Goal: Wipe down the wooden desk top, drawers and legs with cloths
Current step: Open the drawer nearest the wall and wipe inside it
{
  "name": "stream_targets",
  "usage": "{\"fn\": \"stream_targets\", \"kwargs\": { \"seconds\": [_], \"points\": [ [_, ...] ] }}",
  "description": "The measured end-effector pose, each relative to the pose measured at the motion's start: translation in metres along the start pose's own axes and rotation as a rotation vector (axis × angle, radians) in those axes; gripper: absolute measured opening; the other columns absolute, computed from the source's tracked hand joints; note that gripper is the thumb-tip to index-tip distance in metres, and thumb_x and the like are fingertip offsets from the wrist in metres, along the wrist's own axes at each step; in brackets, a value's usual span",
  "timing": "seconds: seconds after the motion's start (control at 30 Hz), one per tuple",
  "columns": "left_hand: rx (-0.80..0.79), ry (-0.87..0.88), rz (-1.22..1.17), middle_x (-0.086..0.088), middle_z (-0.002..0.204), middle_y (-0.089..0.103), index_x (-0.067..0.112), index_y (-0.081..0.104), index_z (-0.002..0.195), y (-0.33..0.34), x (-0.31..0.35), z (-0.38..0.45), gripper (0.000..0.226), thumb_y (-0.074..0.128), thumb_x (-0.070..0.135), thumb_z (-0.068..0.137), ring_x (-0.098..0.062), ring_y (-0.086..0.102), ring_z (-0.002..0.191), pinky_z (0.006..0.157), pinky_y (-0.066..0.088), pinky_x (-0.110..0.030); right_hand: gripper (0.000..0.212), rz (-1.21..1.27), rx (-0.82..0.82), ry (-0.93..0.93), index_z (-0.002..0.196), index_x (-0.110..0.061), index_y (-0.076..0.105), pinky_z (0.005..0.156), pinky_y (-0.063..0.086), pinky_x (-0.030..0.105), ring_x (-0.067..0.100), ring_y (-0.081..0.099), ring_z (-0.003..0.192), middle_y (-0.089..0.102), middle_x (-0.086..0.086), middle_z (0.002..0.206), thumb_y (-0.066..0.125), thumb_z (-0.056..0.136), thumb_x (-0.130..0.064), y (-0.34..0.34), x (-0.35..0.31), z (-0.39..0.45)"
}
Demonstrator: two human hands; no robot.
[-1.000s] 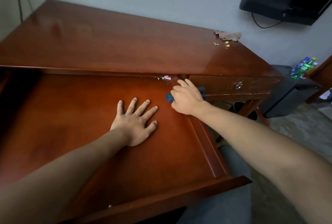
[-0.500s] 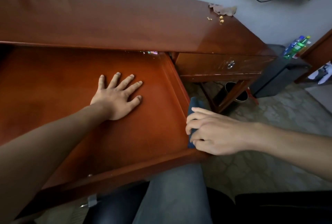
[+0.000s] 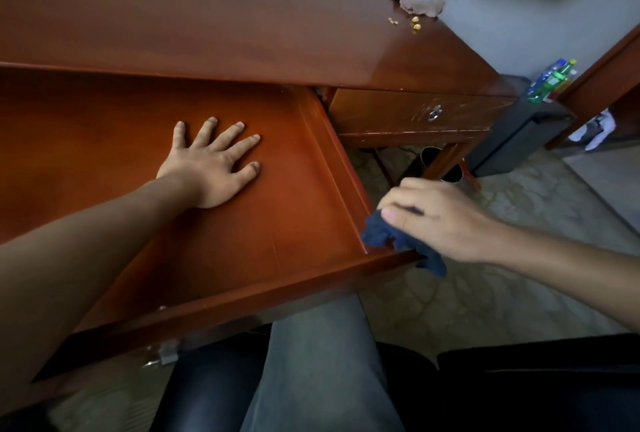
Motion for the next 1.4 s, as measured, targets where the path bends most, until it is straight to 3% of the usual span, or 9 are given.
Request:
{"fn": "stream_targets", "kwargs": {
  "seconds": [0.1,0.23,0.53,0.63,0.8,0.93,1.17,1.3,1.4],
  "points": [
    [-0.003,0.003,-0.005,0.015,0.171,-0.014,0.054,-0.011,0.158,-0.002,-0.002,0.006,0.071,0.0,0.08,0.092,-0.024,-0.017,0.158,0.121,-0.012,-0.065,0.041,0.01,0.029,0.056,0.078,-0.031,0.067,0.074,0.043,0.038,0.008,0.056,0.079,0.055,-0.011,0.08,0.04,0.1,-0.052,0.008,-0.01,-0.009],
    [0.005,0.007,-0.01,0.014,0.171,-0.013,0.054,-0.01,0.158,-0.004,-0.006,0.01,0.072,0.001,0.079,0.092,-0.024,-0.017,0.158,0.121,-0.012,-0.065,0.052,0.037,0.165,0.177,0.08,-0.017,0.071,0.089,0.038,0.03,0.009,0.056,0.096,0.058,-0.013,0.107,0.034,0.104,-0.045,0.052,-0.025,-0.023],
    [0.007,0.008,-0.031,0.016,0.171,-0.009,0.054,-0.006,0.159,-0.008,-0.008,0.014,0.07,0.005,0.078,0.094,-0.022,-0.015,0.158,0.122,-0.01,-0.065,0.041,-0.071,0.224,-0.343,0.124,-0.017,0.055,0.096,0.045,0.039,0.026,0.063,0.096,0.072,0.001,0.103,0.054,0.099,-0.049,0.092,-0.175,0.002],
    [0.007,0.001,-0.04,0.016,0.172,-0.007,0.053,-0.004,0.16,-0.009,-0.008,0.016,0.069,0.006,0.077,0.095,-0.022,-0.014,0.159,0.122,-0.01,-0.065,0.033,-0.045,0.409,-0.351,0.11,-0.014,0.07,0.107,0.044,0.036,0.021,0.065,0.105,0.073,0.002,0.115,0.058,0.1,-0.044,0.082,-0.129,-0.009],
    [0.021,0.001,-0.052,0.014,0.172,-0.004,0.051,0.001,0.161,-0.012,-0.01,0.018,0.069,0.009,0.075,0.097,-0.022,-0.012,0.159,0.122,-0.01,-0.064,0.043,0.07,0.638,0.103,0.111,-0.014,0.077,0.117,0.033,0.029,0.018,0.065,0.117,0.073,-0.005,0.116,0.045,0.105,-0.043,0.062,-0.013,-0.043],
    [0.053,-0.017,-0.048,0.013,0.173,0.005,0.048,0.01,0.162,-0.012,-0.01,0.015,0.068,0.013,0.072,0.098,-0.021,-0.004,0.16,0.124,-0.005,-0.062,0.037,0.02,0.62,0.024,0.11,-0.008,0.076,0.113,0.04,0.042,0.021,0.065,0.112,0.074,0.002,0.111,0.048,0.104,-0.033,0.075,-0.05,-0.035],
    [0.087,-0.04,0.033,0.001,0.172,0.018,0.034,0.023,0.163,-0.025,-0.002,0.002,0.062,0.016,0.058,0.106,-0.024,0.009,0.159,0.127,0.007,-0.053,0.032,-0.014,0.336,-0.295,0.108,-0.016,0.063,0.115,0.035,0.037,0.021,0.058,0.105,0.066,0.0,0.107,0.049,0.099,-0.043,0.11,-0.193,0.001],
    [0.033,0.071,0.04,0.0,0.169,0.026,0.027,0.04,0.157,-0.038,-0.004,-0.044,0.054,0.033,0.048,0.107,-0.022,0.019,0.157,0.127,0.016,-0.044,0.039,-0.051,0.297,-0.382,0.115,-0.019,0.063,0.112,0.037,0.032,0.017,0.061,0.109,0.07,-0.004,0.111,0.048,0.096,-0.049,0.102,-0.18,0.003],
    [0.077,0.04,-0.044,0.003,0.148,0.056,0.034,0.056,0.139,-0.061,-0.024,-0.129,0.042,0.04,0.048,0.103,-0.024,0.053,0.136,0.109,0.045,-0.04,0.045,-0.08,0.338,-0.334,0.114,-0.021,0.063,0.104,0.035,0.027,0.013,0.058,0.104,0.073,-0.006,0.103,0.048,0.091,-0.056,0.092,-0.149,0.0]
  ]
}}
Point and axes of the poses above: each hand's wrist, its own z-axis towards the middle knuckle, its own y-axis out of the palm, x = y × z, the point moved 4 cm from there along z, towards the middle knuckle
